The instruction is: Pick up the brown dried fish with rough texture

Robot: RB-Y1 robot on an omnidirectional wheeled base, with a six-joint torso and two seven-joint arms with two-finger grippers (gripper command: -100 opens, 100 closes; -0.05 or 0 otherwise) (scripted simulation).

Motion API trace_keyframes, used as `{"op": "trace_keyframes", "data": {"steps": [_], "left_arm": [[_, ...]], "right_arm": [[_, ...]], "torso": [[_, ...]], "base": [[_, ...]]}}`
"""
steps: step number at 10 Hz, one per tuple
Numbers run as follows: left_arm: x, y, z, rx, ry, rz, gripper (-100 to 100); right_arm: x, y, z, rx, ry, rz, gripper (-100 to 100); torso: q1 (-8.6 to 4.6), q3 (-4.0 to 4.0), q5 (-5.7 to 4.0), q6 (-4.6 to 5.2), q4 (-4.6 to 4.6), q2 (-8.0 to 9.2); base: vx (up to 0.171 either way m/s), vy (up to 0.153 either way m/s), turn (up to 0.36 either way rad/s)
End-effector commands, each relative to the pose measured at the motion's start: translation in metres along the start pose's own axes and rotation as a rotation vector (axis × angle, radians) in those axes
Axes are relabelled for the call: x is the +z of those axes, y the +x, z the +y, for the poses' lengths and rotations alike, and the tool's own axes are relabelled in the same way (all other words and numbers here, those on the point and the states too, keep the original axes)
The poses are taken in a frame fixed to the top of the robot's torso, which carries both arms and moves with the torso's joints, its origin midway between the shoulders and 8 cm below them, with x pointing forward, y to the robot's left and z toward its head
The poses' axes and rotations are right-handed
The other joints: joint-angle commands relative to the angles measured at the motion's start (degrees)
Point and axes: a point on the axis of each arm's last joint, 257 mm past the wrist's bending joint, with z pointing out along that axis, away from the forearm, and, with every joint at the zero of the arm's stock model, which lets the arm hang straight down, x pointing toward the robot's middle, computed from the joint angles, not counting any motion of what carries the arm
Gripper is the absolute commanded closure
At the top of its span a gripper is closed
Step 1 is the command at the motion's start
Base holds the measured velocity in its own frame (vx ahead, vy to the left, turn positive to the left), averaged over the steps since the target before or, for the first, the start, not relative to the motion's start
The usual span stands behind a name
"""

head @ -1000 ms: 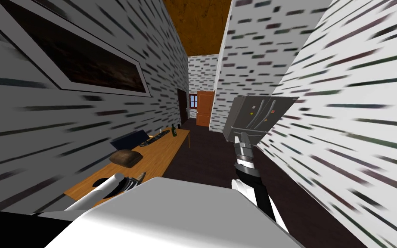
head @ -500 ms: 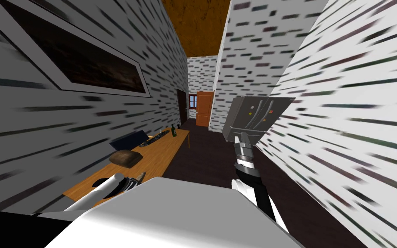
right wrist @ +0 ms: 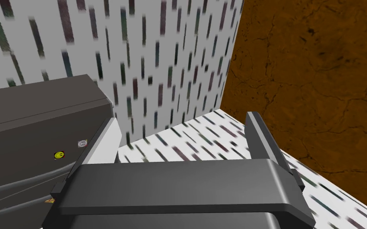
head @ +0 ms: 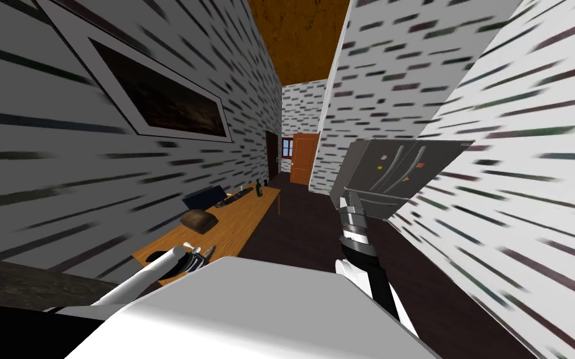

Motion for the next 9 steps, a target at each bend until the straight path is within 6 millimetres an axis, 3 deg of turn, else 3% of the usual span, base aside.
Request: {"op": "trace_keyframes", "data": {"steps": [1,2,4,5,6,7,9], "left_arm": [[0.003,0.012,0.001,0.012,-0.009,0.004,100],[0.003,0.012,0.001,0.012,-0.009,0.004,100],[0.006,0.041,0.01,0.08,-0.03,0.013,100],[0.006,0.039,0.01,0.077,-0.03,0.01,100],[0.006,0.055,0.015,0.114,-0.039,0.018,100],[0.006,0.055,0.015,0.114,-0.039,0.018,100],[0.007,0.082,0.024,0.182,-0.053,0.024,100]], "right_arm": [[0.0,0.0,0.0,0.0,0.0,0.0,0],[0.0,0.0,0.0,0.0,0.0,0.0,0],[0.0,0.0,0.0,0.0,0.0,0.0,0],[0.0,0.0,0.0,0.0,0.0,0.0,0],[0.0,0.0,0.0,0.0,0.0,0.0,0],[0.0,0.0,0.0,0.0,0.0,0.0,0],[0.0,0.0,0.0,0.0,0.0,0.0,0]], "torso": [[0.0,0.0,0.0,0.0,0.0,0.0],[-0.03,0.01,0.02,0.2,0.05,-0.02],[-0.04,0.05,-0.02,0.09,0.04,0.07],[-0.06,0.03,-0.05,0.05,0.02,0.04],[-0.08,0.04,-0.01,0.15,0.03,0.06],[-0.07,0.03,-0.02,0.17,0.04,0.04],[-0.08,0.05,-0.08,0.11,0.03,0.08]], "base": [[0.046,-0.004,0.08],[0.014,-0.005,-0.073],[0.035,-0.005,0.294],[0.041,-0.007,0.162],[0.036,-0.001,0.194],[0.031,-0.005,0.107],[0.043,-0.003,0.328]]}}
